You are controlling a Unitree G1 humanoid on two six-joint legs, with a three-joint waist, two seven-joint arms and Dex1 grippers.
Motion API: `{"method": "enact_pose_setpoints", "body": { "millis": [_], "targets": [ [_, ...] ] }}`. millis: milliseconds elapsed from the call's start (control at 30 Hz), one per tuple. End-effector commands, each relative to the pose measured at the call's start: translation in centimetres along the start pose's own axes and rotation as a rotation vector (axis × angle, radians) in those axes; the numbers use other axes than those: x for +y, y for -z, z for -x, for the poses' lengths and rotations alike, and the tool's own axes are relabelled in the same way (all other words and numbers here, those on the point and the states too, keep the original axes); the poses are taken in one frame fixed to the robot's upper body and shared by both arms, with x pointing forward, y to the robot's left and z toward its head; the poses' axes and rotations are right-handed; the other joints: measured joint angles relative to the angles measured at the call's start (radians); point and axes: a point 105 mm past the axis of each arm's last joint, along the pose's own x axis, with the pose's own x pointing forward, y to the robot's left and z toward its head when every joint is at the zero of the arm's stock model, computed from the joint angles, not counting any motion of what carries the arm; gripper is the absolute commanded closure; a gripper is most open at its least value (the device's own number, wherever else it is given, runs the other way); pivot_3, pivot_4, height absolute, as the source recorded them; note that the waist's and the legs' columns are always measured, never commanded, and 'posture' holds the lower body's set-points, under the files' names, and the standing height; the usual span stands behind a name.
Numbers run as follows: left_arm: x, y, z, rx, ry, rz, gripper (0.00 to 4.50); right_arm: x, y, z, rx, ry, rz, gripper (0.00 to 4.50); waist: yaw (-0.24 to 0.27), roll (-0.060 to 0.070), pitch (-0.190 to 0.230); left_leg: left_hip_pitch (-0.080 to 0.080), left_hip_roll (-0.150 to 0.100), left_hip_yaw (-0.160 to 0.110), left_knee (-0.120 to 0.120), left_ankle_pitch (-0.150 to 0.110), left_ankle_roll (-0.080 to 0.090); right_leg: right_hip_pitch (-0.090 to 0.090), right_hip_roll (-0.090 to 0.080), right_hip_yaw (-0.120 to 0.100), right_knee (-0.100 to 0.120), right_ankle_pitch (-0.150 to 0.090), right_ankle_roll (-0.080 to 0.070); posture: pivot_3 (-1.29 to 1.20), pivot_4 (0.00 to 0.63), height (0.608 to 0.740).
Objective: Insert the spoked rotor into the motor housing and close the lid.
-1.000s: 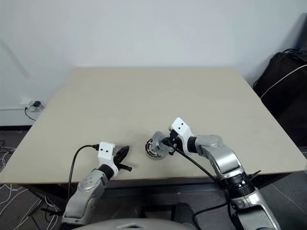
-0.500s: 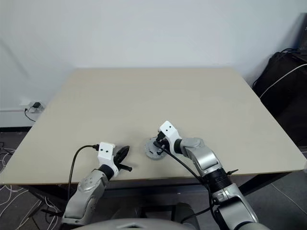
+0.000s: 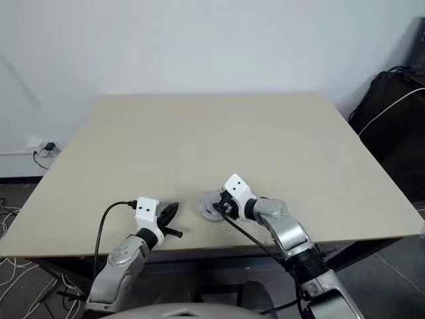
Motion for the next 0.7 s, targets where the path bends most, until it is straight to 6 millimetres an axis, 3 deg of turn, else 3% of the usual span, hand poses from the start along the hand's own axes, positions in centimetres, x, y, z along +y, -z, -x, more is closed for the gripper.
{"method": "enact_pose_setpoints", "body": {
  "millis": [33,133,700],
  "targets": [
    [-0.4,-1.8,-0.1,-0.06,0.019,-0.015,4.5,0.4,-1.8,0.3,-0.066,-0.012,0.042,0.92,0.0,0.0,0.0,0.0,0.0,0.0,0.0,0.0,0.0,0.0,0.0,0.0,0.0,0.0,0.0,0.0,0.0,0.74],
    [-0.4,-1.8,-0.2,-0.06,0.024,-0.018,4.5,0.7,-1.6,0.0,-0.059,-0.014,0.04,0.03,0.0,0.0,0.0,0.0,0.0,0.0,0.0,0.0,0.0,0.001,0.0,0.0,0.0,-0.001,0.001,0.0,0.0,0.74],
    [-0.3,-2.1,-0.3,-0.071,0.022,-0.022,4.5,-0.5,-0.5,-1.2,-0.021,0.033,-0.016,0.03,-0.004,0.0,0.0,0.0,0.0,0.0,0.0,0.0,0.0,0.0,0.001,0.0,0.0,0.0,0.0,0.0,0.0,0.74]
  ]
}}
